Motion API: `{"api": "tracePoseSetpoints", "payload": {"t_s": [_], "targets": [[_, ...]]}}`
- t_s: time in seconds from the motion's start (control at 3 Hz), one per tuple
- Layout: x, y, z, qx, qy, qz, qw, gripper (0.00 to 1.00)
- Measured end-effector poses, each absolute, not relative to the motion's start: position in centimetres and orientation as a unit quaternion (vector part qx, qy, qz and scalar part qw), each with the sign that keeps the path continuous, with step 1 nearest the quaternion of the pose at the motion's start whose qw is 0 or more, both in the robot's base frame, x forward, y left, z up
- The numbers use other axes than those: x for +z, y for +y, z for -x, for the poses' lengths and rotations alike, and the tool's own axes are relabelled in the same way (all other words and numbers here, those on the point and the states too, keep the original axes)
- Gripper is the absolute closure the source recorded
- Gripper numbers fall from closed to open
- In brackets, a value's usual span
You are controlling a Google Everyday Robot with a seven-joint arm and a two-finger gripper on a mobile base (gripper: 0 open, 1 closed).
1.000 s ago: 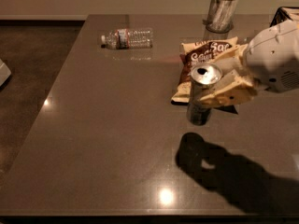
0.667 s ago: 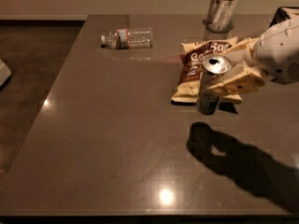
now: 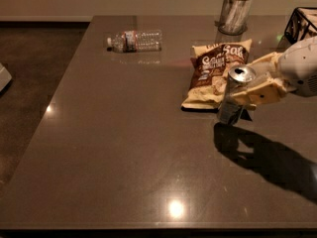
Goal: Move redbull can near brown chip bag
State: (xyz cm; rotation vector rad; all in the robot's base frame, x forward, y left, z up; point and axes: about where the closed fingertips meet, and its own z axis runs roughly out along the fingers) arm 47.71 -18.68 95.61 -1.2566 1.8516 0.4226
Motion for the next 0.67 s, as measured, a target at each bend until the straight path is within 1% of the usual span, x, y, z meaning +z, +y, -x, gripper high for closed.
{"api": "tracePoseSetpoints", "payload": {"t_s": [0.33, 0.67], "targets": [[94.22, -19.49, -48.07, 0.175, 0.742, 0.489, 0.423, 1.0], [93.23, -19.93, -48.66, 0.165, 0.743, 0.487, 0.428, 0.82]]}}
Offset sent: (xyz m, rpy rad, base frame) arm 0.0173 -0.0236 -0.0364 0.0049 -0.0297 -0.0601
